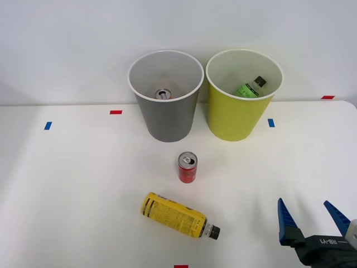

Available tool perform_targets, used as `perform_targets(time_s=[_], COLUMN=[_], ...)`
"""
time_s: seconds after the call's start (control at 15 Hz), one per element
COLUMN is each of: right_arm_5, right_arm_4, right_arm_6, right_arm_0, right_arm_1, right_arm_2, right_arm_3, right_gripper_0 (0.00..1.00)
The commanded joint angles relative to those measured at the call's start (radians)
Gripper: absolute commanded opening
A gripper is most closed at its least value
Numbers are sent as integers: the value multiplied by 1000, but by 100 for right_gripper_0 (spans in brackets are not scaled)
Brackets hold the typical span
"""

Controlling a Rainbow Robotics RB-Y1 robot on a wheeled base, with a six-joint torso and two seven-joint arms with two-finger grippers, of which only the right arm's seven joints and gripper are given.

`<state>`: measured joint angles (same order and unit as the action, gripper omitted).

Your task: Put cans in the gray bin, plastic bottles in the light green bin

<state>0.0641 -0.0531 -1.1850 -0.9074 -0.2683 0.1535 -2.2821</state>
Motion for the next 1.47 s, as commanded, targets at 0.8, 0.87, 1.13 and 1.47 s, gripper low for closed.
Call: perform_targets(time_s=[0.8,0.87,1.13,1.47], right_arm_5=[444,467,499,632], right_arm_4=[45,85,119,99], right_arm_6=[-384,-393,-410,-467], right_arm_0=[-1,-8,-47,-16], right_arm_1=[4,-17,7,100], right_arm_2=[74,93,127,135], right_arm_3=[297,297,299,444], right_gripper_0=[100,100,100,100])
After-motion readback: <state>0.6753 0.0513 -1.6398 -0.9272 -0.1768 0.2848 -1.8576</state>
